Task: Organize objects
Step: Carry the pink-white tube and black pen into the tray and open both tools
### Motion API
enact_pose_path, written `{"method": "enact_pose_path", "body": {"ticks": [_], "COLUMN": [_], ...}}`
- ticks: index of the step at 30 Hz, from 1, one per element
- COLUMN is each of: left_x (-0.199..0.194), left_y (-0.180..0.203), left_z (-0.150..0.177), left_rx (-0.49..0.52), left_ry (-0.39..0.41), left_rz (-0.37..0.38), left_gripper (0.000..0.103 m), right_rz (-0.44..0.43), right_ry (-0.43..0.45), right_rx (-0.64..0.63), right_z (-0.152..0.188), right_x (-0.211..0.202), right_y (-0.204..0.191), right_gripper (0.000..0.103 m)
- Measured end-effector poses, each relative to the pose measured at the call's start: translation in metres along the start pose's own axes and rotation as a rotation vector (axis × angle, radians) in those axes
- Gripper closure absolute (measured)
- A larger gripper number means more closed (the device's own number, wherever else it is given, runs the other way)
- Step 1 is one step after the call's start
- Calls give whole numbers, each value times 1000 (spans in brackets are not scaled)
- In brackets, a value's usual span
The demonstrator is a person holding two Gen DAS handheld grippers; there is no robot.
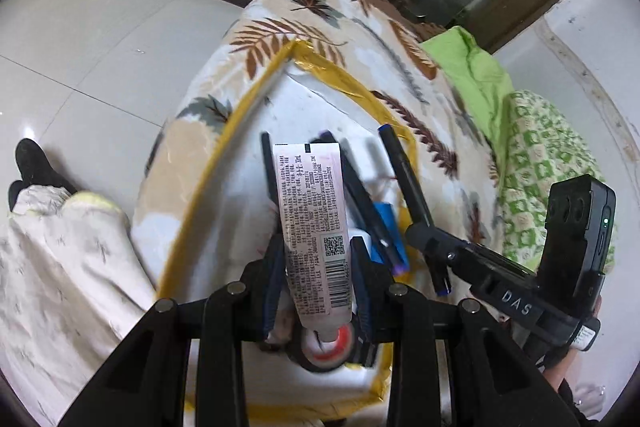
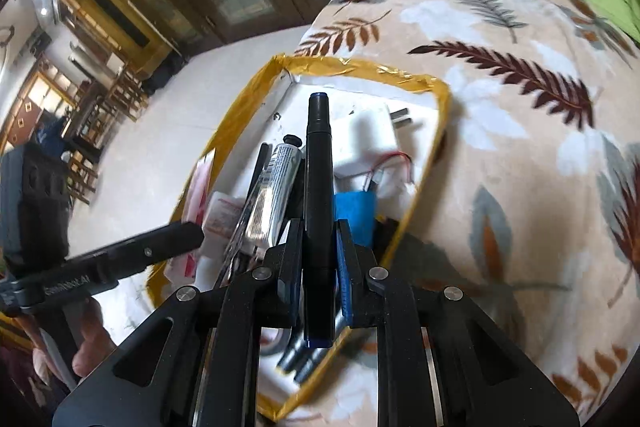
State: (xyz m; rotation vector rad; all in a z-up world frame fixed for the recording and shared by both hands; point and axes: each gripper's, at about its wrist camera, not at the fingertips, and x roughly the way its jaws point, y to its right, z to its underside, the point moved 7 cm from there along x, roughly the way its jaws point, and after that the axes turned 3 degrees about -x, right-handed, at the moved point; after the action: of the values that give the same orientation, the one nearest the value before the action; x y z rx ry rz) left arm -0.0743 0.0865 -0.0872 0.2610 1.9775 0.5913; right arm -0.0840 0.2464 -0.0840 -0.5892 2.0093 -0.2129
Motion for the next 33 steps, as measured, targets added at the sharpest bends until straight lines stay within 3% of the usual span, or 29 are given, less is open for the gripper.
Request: {"method": "enact_pose_path", "body": {"ticks": [10,22,26,27,29,30,31,33], "left_x": [16,17,18,18,13,10,5,-7], "left_y": [-12,-13,-12,-9,-1,3,6,8], "left_z": [-19,-10,-7,-5,0,2,3,8], "left_rx": [-23,-22,-30,-26,-3,13,28,48], "left_ry": [9,27,13,9,16,30,47,96], "left_rz": [38,106,143,147,154,151,141,100], "left_gripper": [71,69,60,52,39,30,27,25], "right_rz": [13,74,72,68,63,69,74,80], "right_ry": [-45,-32,-27,-23,-2,9,34,68], "right_rx": [-4,-9,29,31,27,26,25,25], "right_z": [-14,-15,-16,-16,-18,-19,-21,-23], "right_x": [32,33,32,31,27,24,19,9], "right_y": [-3,-9,-8,-9,-12,-12,-13,-15], "right_gripper": [88,88,88,87,83,73,60,49]}}
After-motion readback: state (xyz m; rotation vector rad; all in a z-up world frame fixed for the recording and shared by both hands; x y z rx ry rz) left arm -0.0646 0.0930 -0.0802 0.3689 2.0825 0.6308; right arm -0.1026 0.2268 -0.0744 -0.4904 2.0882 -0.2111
